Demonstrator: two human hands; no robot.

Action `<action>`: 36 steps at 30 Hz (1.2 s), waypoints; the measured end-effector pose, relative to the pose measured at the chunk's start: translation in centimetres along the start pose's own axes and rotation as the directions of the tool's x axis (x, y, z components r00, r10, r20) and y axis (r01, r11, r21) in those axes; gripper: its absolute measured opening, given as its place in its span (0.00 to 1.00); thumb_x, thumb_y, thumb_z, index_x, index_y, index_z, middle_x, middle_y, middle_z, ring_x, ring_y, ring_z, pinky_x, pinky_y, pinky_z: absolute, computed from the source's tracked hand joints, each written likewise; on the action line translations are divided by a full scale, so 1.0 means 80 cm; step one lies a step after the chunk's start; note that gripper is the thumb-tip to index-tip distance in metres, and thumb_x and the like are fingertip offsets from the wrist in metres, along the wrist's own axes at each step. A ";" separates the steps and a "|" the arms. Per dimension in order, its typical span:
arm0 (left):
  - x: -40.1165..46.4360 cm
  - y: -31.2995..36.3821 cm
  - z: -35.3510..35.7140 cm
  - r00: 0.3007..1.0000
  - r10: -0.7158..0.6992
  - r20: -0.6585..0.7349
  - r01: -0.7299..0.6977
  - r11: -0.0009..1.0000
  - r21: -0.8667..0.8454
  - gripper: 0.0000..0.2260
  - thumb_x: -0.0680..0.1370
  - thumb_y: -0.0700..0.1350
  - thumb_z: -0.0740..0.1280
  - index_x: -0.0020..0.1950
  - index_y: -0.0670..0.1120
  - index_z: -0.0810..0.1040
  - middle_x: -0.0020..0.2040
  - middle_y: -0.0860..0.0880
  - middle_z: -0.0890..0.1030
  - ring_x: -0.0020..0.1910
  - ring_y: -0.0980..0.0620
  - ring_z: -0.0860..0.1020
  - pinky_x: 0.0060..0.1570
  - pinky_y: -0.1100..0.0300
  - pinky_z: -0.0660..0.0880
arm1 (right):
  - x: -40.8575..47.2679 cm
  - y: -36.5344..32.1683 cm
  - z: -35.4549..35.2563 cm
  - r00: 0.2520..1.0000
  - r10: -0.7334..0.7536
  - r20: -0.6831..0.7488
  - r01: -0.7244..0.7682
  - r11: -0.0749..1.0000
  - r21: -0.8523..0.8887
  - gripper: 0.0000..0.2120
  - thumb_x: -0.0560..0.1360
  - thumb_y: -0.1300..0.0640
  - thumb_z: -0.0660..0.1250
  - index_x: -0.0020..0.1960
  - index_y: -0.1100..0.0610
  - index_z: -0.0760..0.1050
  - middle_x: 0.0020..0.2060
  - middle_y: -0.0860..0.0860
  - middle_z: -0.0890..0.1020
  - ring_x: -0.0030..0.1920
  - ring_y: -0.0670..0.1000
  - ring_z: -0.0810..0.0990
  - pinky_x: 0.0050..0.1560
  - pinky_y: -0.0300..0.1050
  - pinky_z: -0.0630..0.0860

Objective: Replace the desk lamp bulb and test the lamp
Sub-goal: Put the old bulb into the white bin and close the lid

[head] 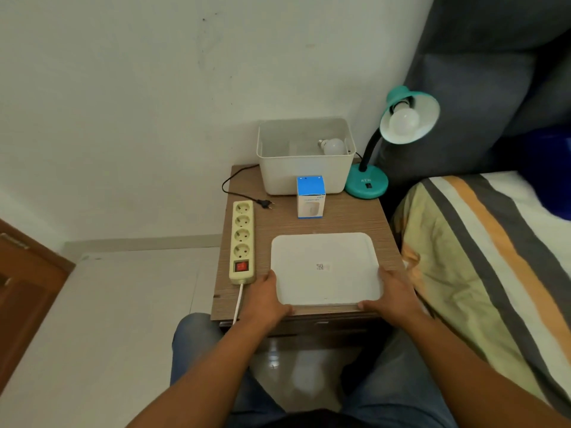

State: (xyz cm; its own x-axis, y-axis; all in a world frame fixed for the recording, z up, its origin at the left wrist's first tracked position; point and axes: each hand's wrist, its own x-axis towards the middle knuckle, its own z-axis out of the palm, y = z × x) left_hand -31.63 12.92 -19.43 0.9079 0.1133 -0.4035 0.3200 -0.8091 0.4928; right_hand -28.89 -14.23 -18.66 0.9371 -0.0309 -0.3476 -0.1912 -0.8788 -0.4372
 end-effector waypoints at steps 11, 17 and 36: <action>-0.005 -0.021 0.002 0.991 0.050 -0.125 -0.071 0.983 -0.168 0.41 0.61 0.58 0.78 0.72 0.49 0.71 0.70 0.49 0.74 0.69 0.47 0.72 0.68 0.49 0.71 | -0.011 0.014 -0.002 0.999 -0.016 -0.045 0.024 0.981 0.193 0.55 0.53 0.40 0.81 0.74 0.57 0.65 0.69 0.56 0.69 0.69 0.59 0.68 0.71 0.54 0.67; -0.008 0.003 -0.030 0.968 0.094 -0.232 -0.158 0.949 -0.272 0.41 0.68 0.46 0.79 0.78 0.46 0.64 0.74 0.48 0.65 0.72 0.48 0.65 0.70 0.58 0.63 | -0.006 -0.004 -0.033 0.994 -0.045 -0.096 0.069 0.961 0.267 0.55 0.61 0.50 0.83 0.79 0.56 0.56 0.71 0.58 0.64 0.69 0.60 0.67 0.72 0.54 0.66; 0.142 0.063 -0.208 0.883 0.219 -0.415 -0.358 0.886 -0.295 0.37 0.67 0.44 0.79 0.74 0.51 0.70 0.62 0.54 0.67 0.61 0.51 0.73 0.61 0.61 0.72 | 0.166 -0.150 -0.136 0.941 -0.197 -0.276 0.274 0.921 0.277 0.48 0.67 0.52 0.79 0.78 0.58 0.57 0.69 0.55 0.64 0.68 0.56 0.67 0.70 0.50 0.67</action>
State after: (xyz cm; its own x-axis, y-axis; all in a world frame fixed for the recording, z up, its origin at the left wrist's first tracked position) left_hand -15.20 19.71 -8.68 0.9842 0.1624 0.0709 0.0387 -0.5876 0.8082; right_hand -11.00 -9.29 -9.03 0.9998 0.0124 -0.0125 -0.0005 -0.6862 -0.7274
